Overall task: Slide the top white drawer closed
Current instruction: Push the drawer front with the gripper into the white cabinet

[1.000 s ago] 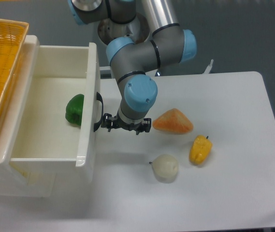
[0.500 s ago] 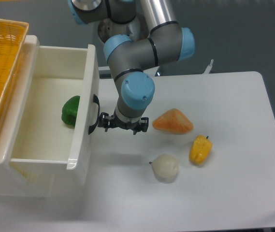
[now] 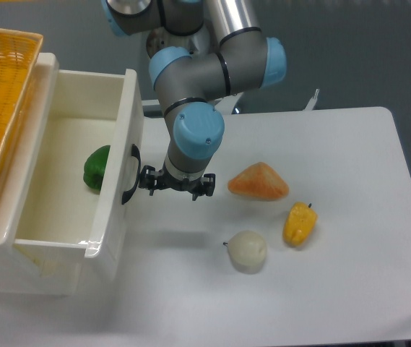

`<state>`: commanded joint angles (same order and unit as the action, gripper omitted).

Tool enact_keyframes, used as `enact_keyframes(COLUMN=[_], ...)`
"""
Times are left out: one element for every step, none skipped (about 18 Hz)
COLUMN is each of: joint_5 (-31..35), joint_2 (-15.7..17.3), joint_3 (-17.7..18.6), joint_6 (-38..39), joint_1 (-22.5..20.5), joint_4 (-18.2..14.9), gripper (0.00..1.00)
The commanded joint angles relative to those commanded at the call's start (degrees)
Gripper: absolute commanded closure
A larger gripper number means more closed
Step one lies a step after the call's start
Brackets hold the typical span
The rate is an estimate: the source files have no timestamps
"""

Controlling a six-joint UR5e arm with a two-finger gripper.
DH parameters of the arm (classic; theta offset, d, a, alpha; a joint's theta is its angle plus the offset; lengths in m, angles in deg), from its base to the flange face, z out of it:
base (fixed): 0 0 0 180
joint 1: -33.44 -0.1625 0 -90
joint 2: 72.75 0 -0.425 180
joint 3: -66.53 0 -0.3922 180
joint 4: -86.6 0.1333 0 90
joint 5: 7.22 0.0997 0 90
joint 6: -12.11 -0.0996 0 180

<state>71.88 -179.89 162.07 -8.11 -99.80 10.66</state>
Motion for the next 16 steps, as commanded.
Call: enact_keyframes(joint_5=[0.0,0.0,0.0,0.0,0.0,0.0,-0.09,-0.09,-0.09,-0.09,-0.09,-0.09,0.0,0.0,0.0,0.0], joint_2=[0.0,0.0,0.0,-0.09,0.0,0.0,0.0,0.0,0.0,0.0,0.17,0.26,0.26,0.26,0.26,0.35], joint_3=[0.0,0.0,0.0,0.0,0.0,0.0,0.0,0.0,0.0,0.0,0.0,0.0,0.0,0.0,0.0,0.0], joint_6=[0.09,0.27,0.27,0.36,0.36,0.62,0.97,1.23,1.23,1.32,1.67,2.02,2.03,2.11,2.11,2.03], joint_1=[0.18,0.27,0.53,0.71,0.79,0.88,1.41,1.67,1.76,1.85,2.11,2.64,2.9,2.99,3.17,3.17], joint_4=[0.0,0.0,0.0,0.0,0.0,0.0,0.0,0.0,0.0,0.0,0.0,0.0,0.0,0.0,0.0,0.0], gripper=[0.0,0.0,0.0,0.0,0.0,0.0,0.0,0.0,0.0,0.0,0.0,0.0,0.0,0.0,0.0,0.0])
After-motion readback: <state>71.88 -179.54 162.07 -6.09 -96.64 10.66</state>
